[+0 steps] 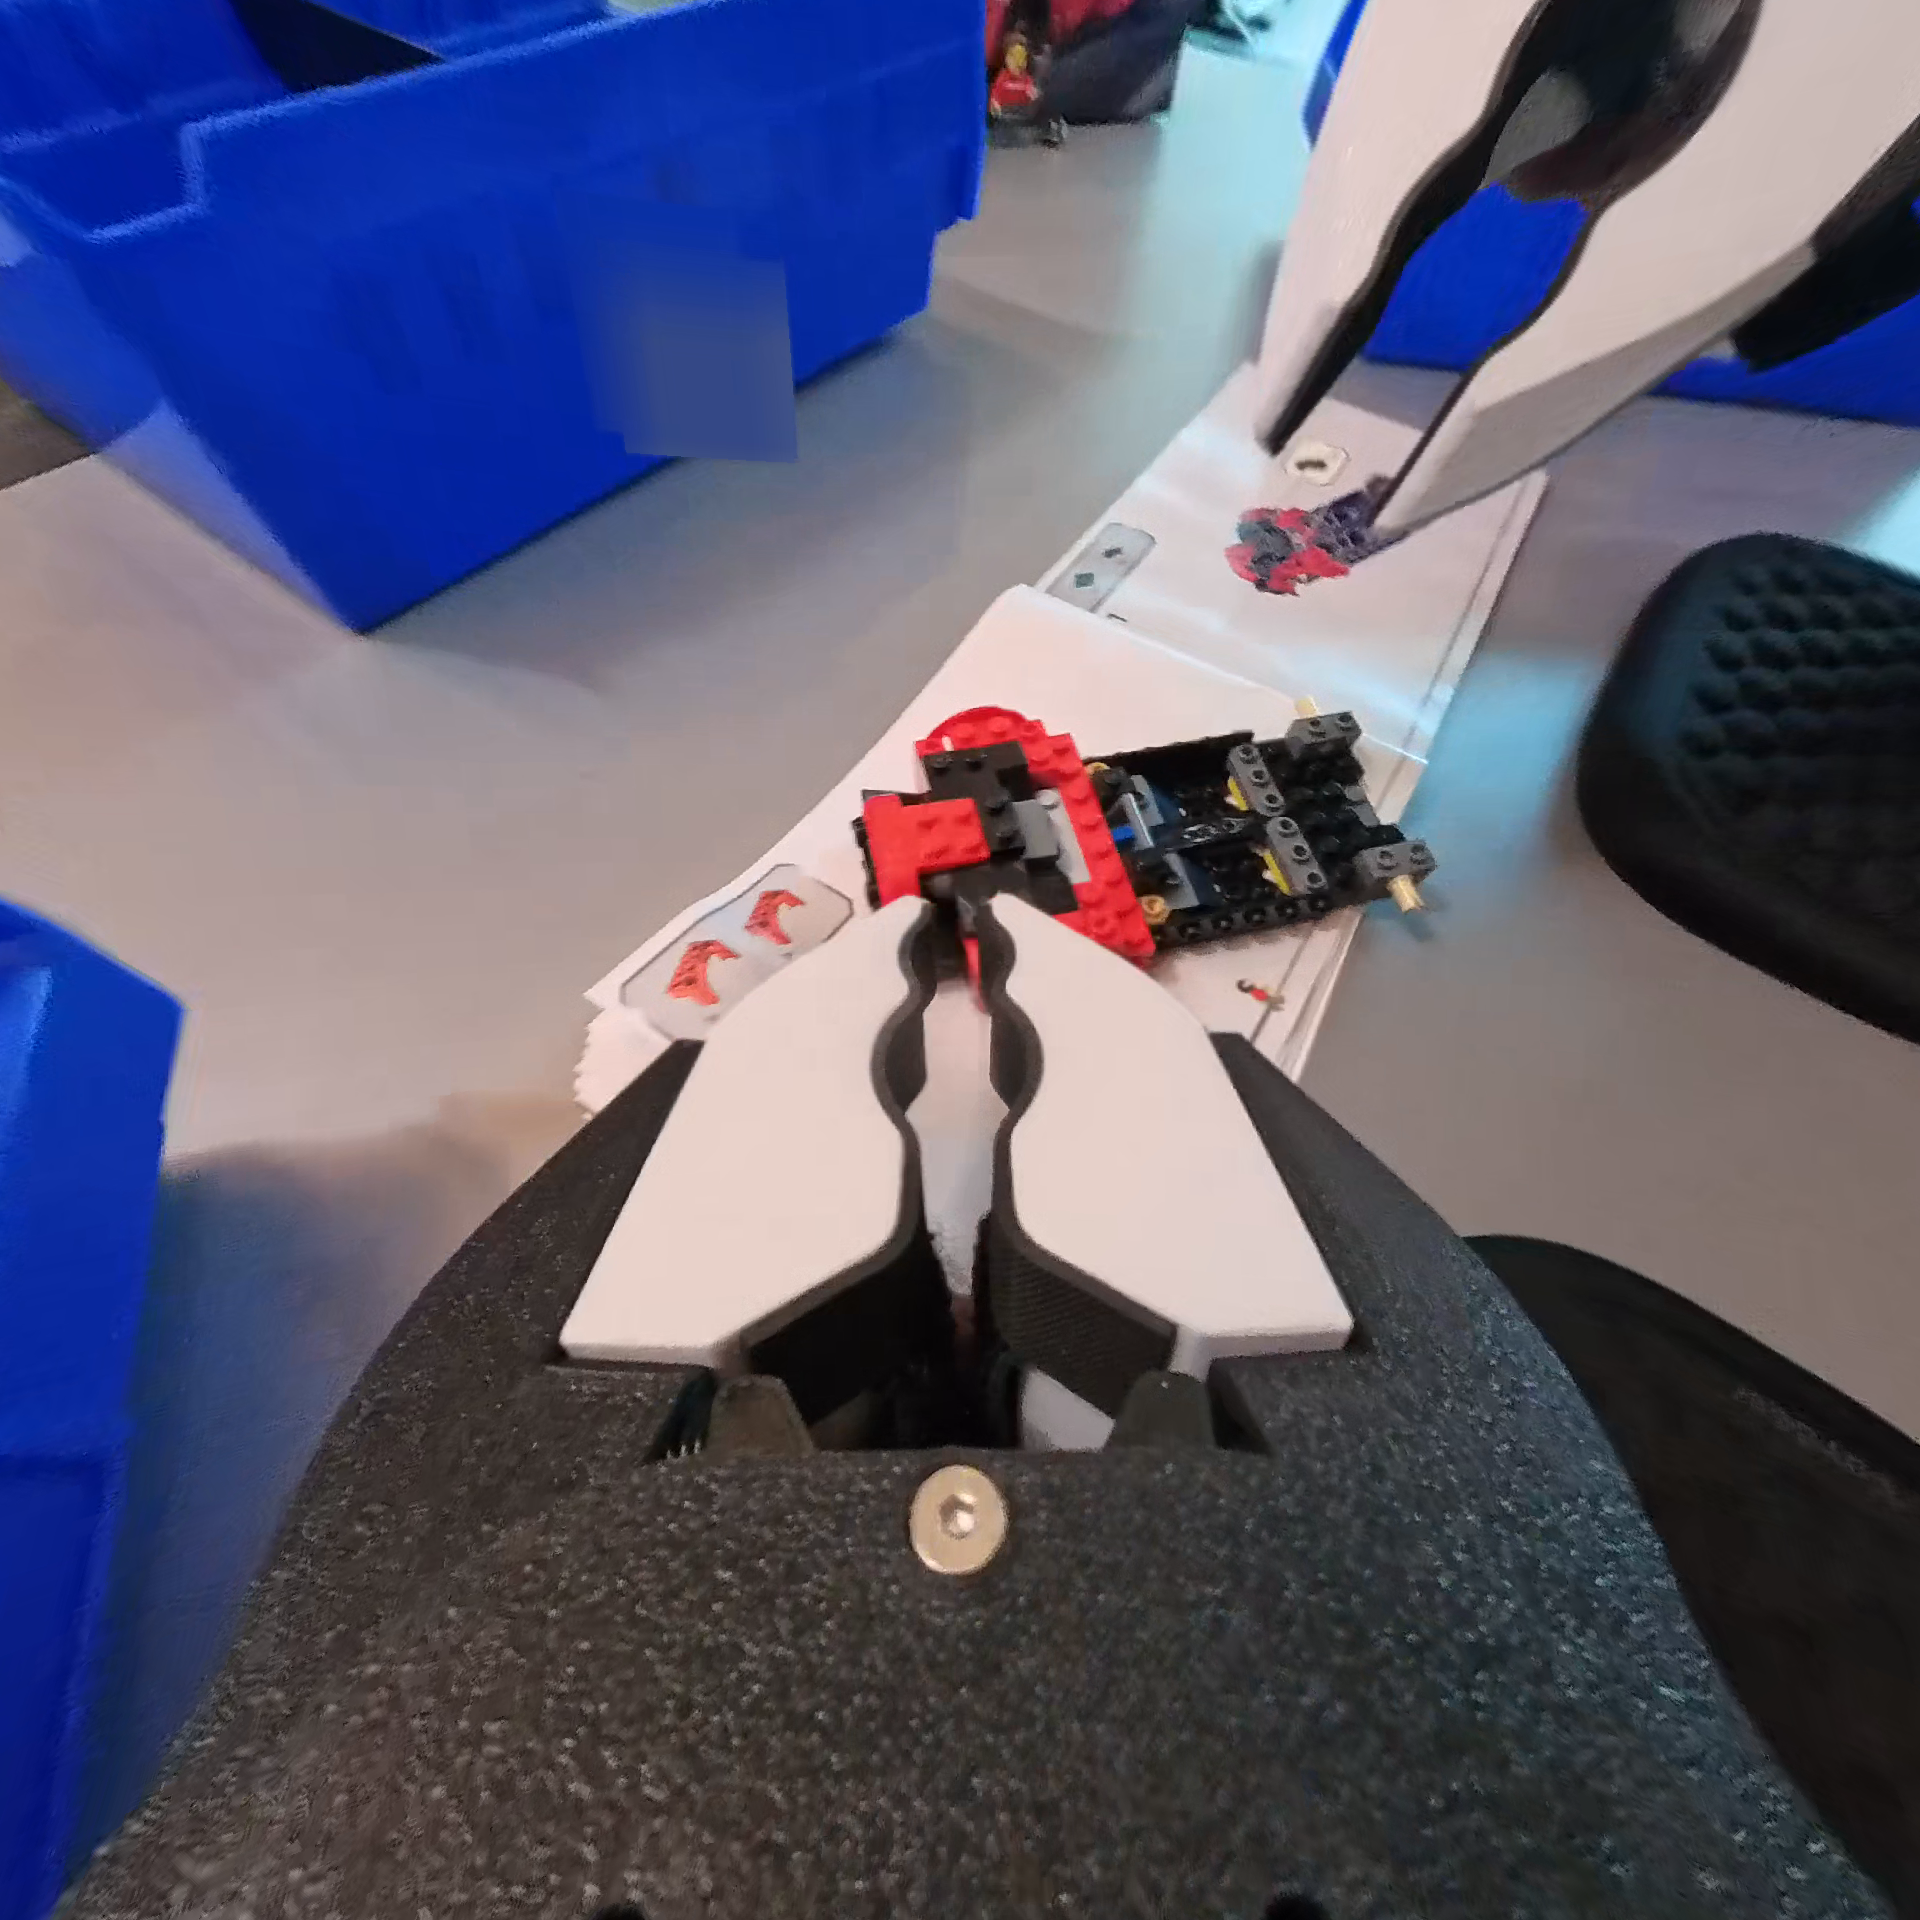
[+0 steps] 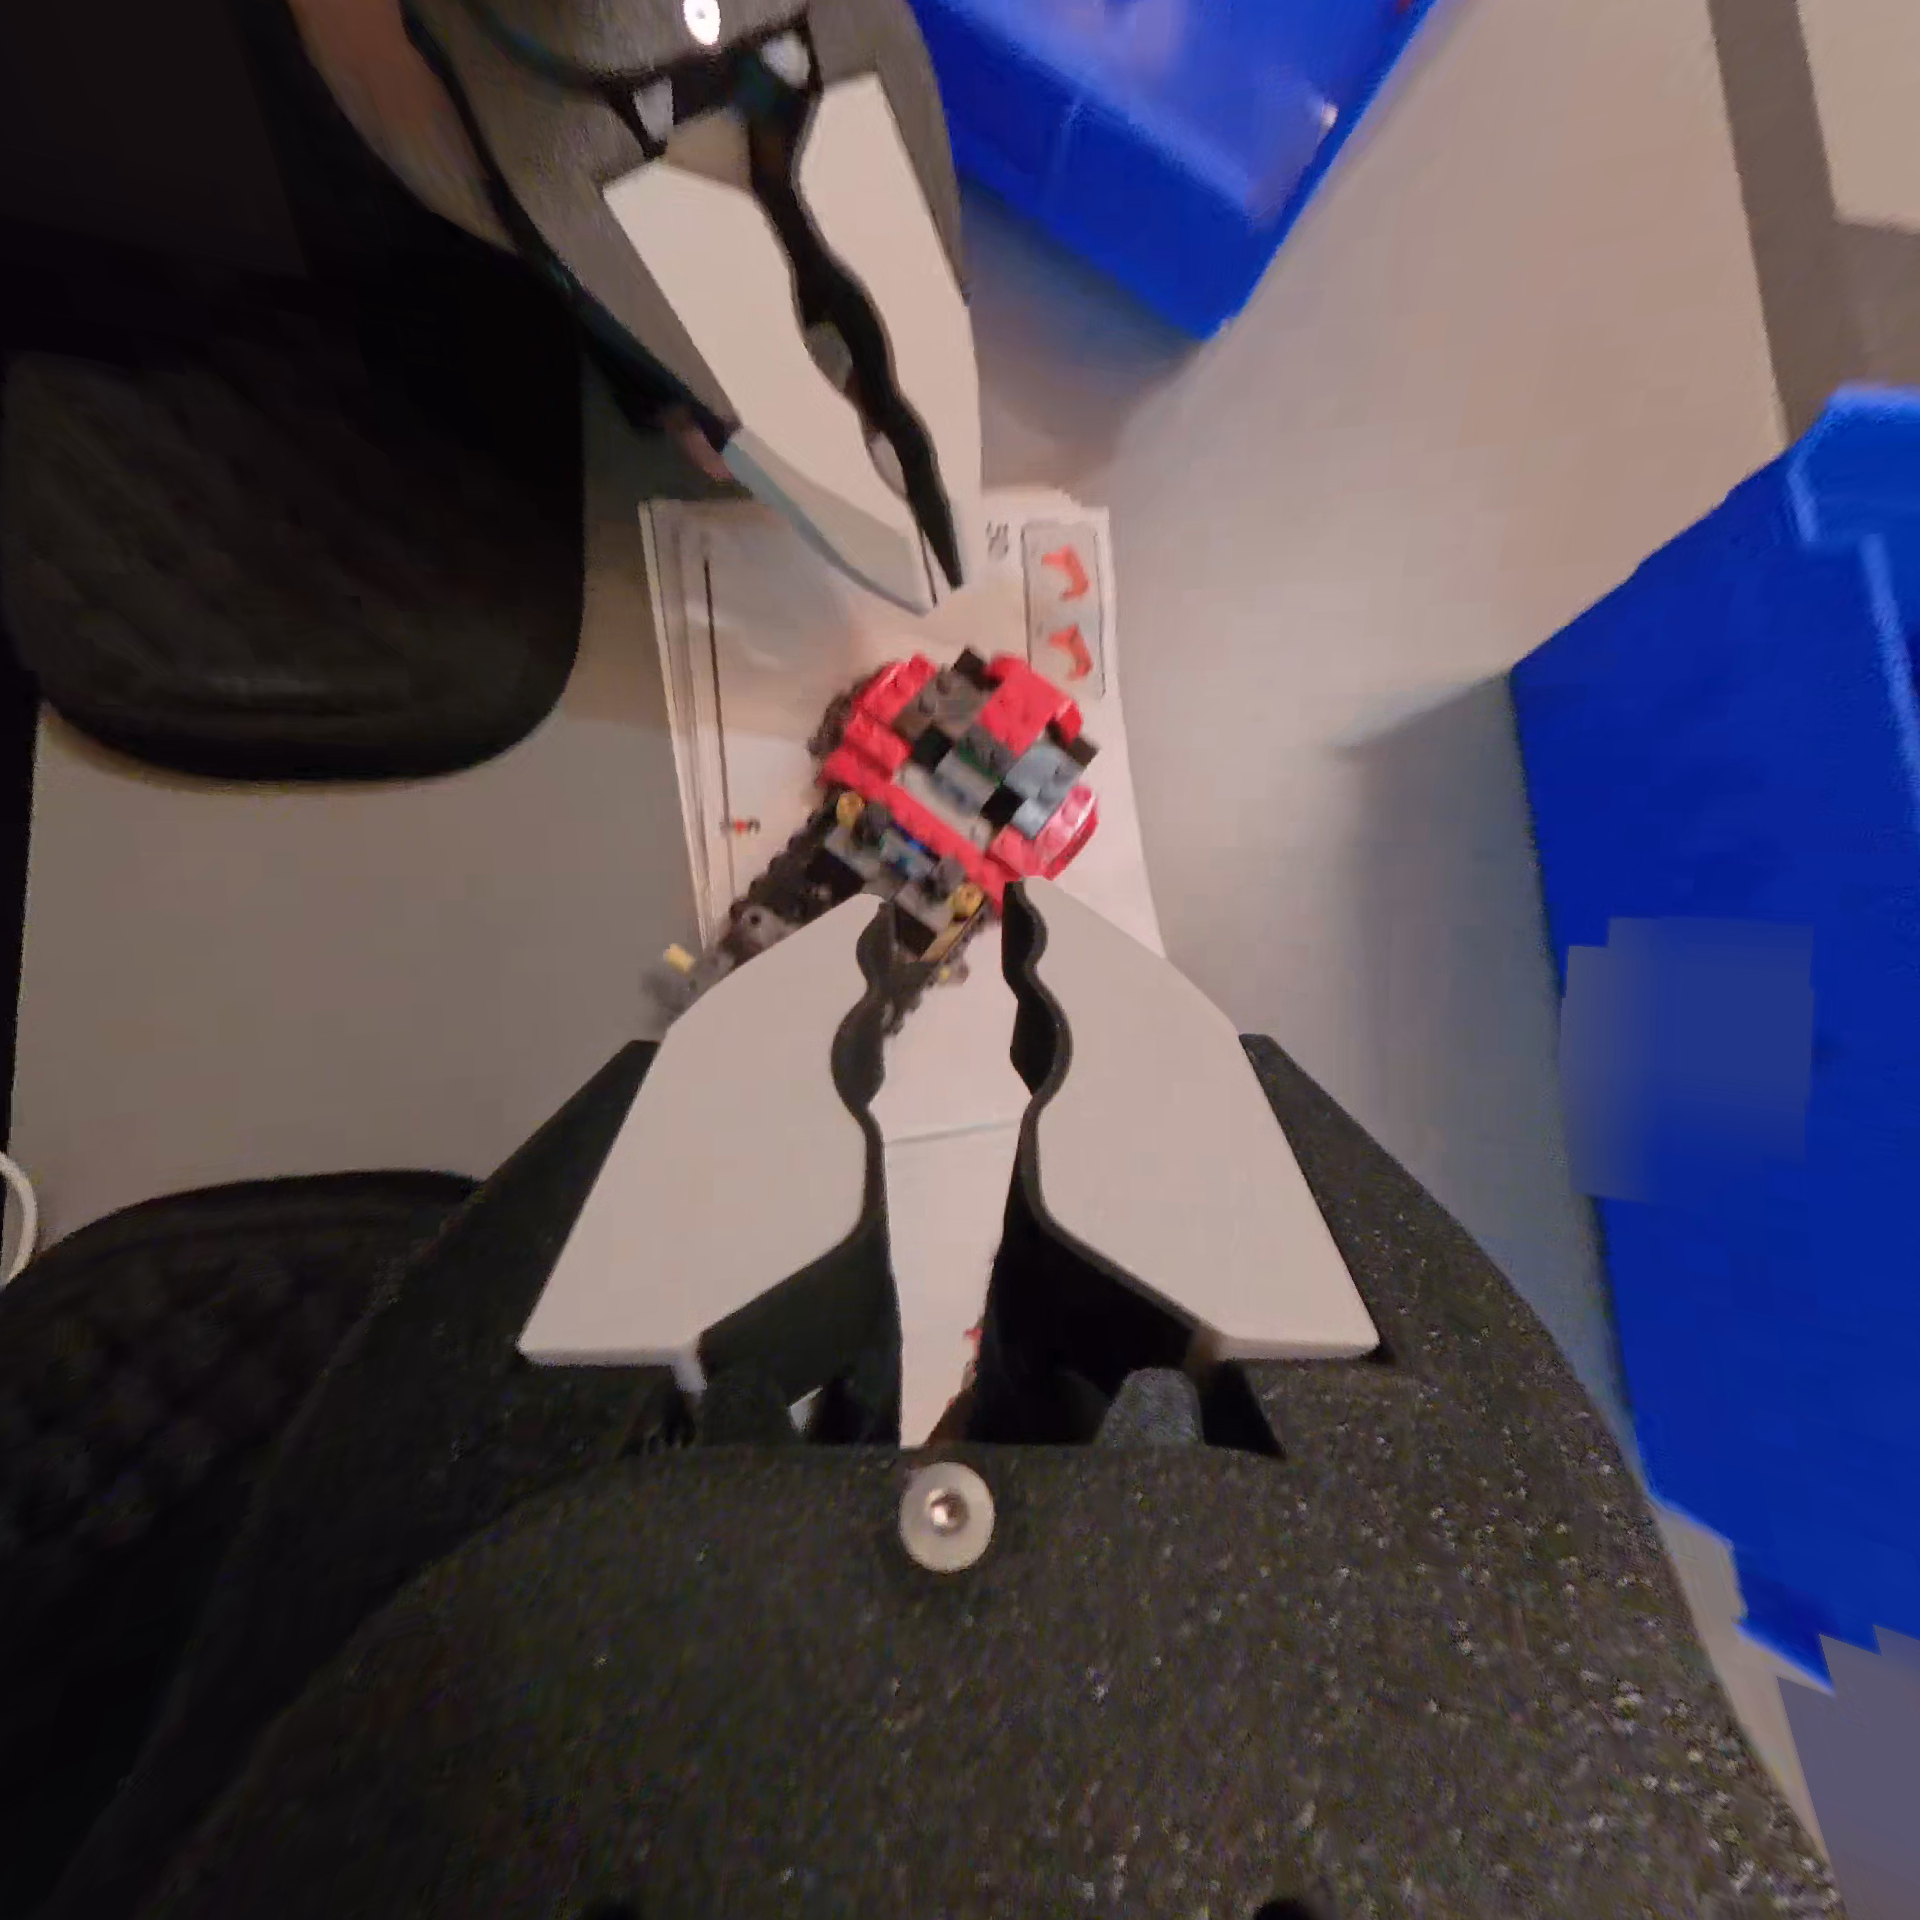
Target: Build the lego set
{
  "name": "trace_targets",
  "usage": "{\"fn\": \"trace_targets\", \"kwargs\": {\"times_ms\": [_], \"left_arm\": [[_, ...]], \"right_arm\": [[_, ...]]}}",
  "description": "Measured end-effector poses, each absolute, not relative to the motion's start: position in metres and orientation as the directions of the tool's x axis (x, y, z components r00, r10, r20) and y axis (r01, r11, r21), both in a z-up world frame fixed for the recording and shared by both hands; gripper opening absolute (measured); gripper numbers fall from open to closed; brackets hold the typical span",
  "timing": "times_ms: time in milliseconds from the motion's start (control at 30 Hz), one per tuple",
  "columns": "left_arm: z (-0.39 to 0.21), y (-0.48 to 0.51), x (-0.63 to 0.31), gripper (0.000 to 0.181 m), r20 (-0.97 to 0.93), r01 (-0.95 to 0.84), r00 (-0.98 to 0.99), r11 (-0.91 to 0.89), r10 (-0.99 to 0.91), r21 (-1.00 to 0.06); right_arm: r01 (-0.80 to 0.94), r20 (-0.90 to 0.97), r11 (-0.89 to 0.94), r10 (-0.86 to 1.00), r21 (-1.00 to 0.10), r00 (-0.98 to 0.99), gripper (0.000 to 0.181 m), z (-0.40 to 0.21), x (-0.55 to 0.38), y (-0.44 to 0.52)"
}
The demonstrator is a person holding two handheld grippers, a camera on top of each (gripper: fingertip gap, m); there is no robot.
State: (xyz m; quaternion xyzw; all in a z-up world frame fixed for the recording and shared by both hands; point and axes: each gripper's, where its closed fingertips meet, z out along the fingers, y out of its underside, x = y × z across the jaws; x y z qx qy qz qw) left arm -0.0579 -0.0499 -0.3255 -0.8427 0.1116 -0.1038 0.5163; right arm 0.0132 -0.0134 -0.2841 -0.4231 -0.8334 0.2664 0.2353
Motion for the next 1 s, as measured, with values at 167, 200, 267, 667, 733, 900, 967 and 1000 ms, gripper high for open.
{"fn": "trace_targets", "kwargs": {"times_ms": [167,200,267,667,733,900,967,1000], "left_arm": [[-0.334,-0.043,-0.046,0.004,0.015,-0.169,0.937,-0.493,-0.348,-0.853],[-0.334,-0.041,-0.046,0.003,0.006,-0.181,0.937,-0.500,-0.349,-0.847],[-0.337,-0.039,-0.047,0.001,0.002,-0.193,0.936,-0.519,-0.353,-0.833],[-0.342,-0.035,-0.041,0.000,0.092,-0.169,0.924,-0.612,-0.372,-0.773],[-0.342,-0.035,-0.041,0.000,0.081,-0.177,0.926,-0.610,-0.370,-0.772],[-0.324,-0.037,-0.048,0.002,0.038,-0.153,0.942,-0.529,-0.332,-0.835],[-0.306,-0.040,-0.056,0.004,0.058,-0.081,0.960,-0.467,-0.275,-0.880],[-0.300,-0.043,-0.061,0.005,0.055,-0.058,0.969,-0.442,-0.239,-0.895]], "right_arm": [[0.610,0.127,0.438,0.866,-0.661,-0.484,0.020,-0.299,0.035,-0.014],[0.611,0.113,0.421,0.871,-0.670,-0.477,0.019,-0.301,0.038,-0.014],[0.616,0.101,0.402,0.880,-0.677,-0.463,0.019,-0.305,0.042,-0.012],[0.643,0.027,0.311,0.911,-0.700,-0.412,0.021,-0.322,0.056,-0.004],[0.644,0.008,0.282,0.919,-0.711,-0.393,0.028,-0.323,0.056,-0.004],[0.666,-0.066,0.172,0.946,-0.726,-0.316,0.070,-0.322,0.049,-0.008],[0.681,-0.072,0.142,0.958,-0.718,-0.276,0.076,-0.324,0.041,-0.012],[0.694,-0.069,0.136,0.963,-0.707,-0.259,0.081,-0.326,0.036,-0.014]]}}
